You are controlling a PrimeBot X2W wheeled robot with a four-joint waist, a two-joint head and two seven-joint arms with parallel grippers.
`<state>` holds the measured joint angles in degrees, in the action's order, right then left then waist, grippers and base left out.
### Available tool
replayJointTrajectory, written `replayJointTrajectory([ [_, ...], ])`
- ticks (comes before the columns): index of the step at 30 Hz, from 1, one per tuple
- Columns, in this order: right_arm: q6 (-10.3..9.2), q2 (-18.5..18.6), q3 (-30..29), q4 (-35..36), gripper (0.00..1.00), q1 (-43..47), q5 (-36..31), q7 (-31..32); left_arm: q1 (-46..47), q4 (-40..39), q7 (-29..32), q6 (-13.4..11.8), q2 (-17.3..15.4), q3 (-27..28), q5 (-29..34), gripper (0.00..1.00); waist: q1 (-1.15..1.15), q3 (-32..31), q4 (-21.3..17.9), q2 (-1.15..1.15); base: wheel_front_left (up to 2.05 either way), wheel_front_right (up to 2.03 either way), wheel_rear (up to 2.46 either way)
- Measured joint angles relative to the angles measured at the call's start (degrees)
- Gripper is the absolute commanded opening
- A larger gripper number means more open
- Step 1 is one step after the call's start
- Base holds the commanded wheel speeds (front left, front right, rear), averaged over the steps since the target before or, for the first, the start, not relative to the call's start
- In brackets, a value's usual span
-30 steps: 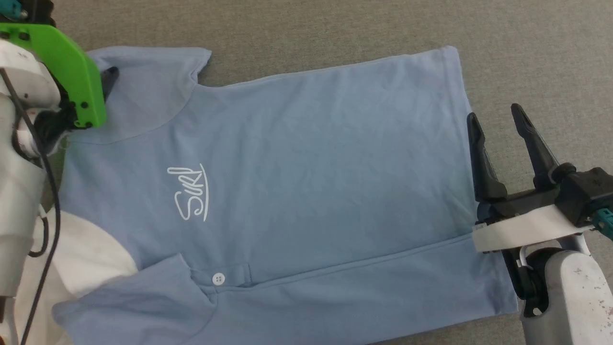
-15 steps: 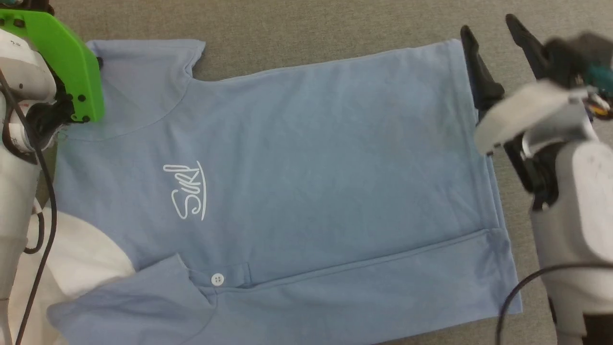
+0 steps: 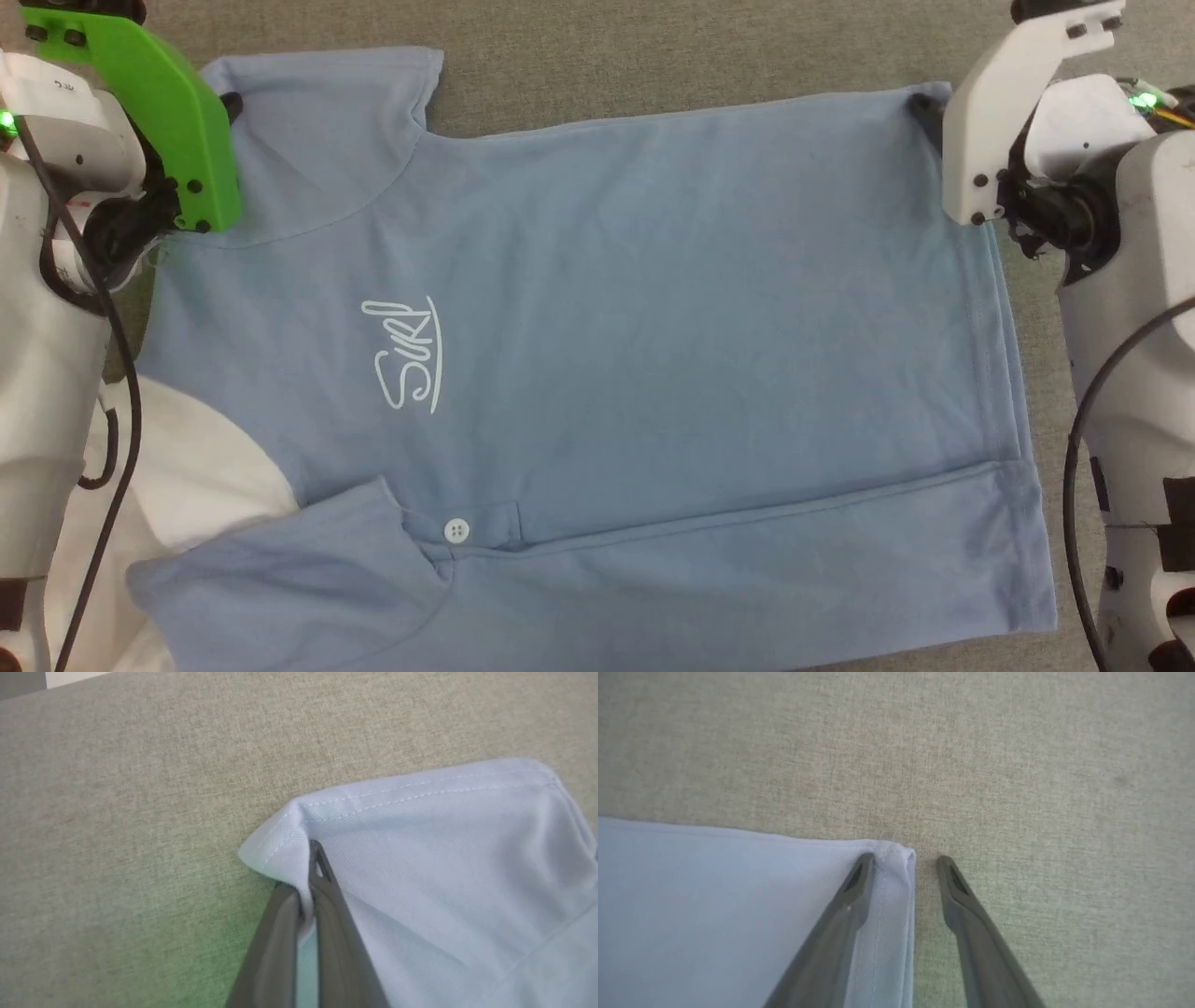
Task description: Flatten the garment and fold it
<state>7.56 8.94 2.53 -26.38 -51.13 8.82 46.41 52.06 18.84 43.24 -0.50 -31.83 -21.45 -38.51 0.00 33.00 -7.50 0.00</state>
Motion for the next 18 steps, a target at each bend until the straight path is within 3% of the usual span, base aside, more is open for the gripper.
replayJointTrajectory([
  [4,0.0,0.2,1.0,2.3,0.0,0.4,-0.4,1.5,-0.1,0.4,-3.4,0.8,0.1,-0.4,0.4,0.0,0.0,-0.7,0.2,0.0,0.0,0.0,0.0],
  [11,0.0,1.5,0.7,5.1,0.0,3.3,-2.3,-11.0,-0.2,2.2,-19.3,3.1,0.1,-0.9,5.3,0.0,0.0,-3.3,0.7,0.0,0.0,0.0,0.0],
  [12,0.0,1.8,0.8,4.9,0.0,3.9,-2.7,-15.8,-0.2,3.9,-23.9,3.5,0.6,-1.0,5.8,0.0,0.0,-4.9,1.0,0.0,0.0,0.0,0.0],
  [18,0.0,2.9,2.1,4.0,0.0,7.9,-2.0,-19.6,-3.5,5.2,-29.9,4.8,1.6,-1.1,5.4,0.0,0.0,-8.8,1.5,0.0,0.0,0.0,0.0],
])
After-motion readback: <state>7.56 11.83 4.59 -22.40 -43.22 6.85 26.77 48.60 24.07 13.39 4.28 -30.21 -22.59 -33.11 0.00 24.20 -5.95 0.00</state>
